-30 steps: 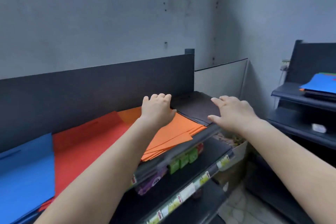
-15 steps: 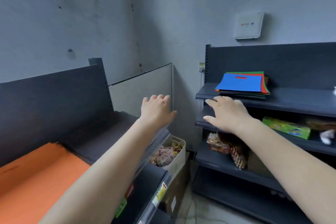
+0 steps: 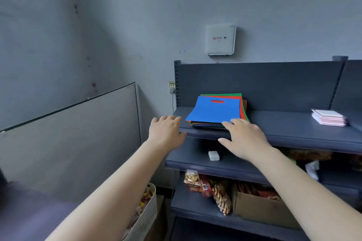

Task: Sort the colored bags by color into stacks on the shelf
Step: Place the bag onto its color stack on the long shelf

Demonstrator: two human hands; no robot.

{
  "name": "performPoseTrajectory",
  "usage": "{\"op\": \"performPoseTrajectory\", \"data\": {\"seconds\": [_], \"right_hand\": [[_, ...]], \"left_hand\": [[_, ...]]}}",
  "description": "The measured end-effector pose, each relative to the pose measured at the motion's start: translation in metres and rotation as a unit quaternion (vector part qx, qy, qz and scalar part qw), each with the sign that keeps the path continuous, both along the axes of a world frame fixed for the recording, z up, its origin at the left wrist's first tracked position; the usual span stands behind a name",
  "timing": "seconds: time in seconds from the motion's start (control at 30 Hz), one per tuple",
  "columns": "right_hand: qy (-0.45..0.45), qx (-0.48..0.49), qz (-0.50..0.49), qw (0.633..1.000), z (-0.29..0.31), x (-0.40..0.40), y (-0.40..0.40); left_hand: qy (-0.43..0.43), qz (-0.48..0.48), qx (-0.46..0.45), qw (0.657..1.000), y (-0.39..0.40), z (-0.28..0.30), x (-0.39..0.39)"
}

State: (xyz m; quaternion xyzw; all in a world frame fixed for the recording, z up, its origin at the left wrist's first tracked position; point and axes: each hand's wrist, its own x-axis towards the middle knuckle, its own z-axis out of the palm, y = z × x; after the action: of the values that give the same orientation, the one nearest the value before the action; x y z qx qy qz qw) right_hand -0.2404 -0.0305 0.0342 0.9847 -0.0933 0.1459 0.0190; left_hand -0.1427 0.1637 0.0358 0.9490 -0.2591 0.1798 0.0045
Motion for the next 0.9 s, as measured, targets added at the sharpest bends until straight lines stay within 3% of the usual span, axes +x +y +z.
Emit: {"op": "performPoseTrajectory", "data": {"seconds": [0.57,0.9], "right_hand": [[0.049,0.075,0.005,0.996,-0.052,0.155,-0.149],[0.035,0.15,-0.122,0.981,-0.084,0.231,-0.19]], "left_hand": [[0.071,0.011,-0.013,0.997,-0.145,-0.067,0.153],[0.114,-0.02,-0.068,0.991,-0.184,-0.107,0.247]]}}
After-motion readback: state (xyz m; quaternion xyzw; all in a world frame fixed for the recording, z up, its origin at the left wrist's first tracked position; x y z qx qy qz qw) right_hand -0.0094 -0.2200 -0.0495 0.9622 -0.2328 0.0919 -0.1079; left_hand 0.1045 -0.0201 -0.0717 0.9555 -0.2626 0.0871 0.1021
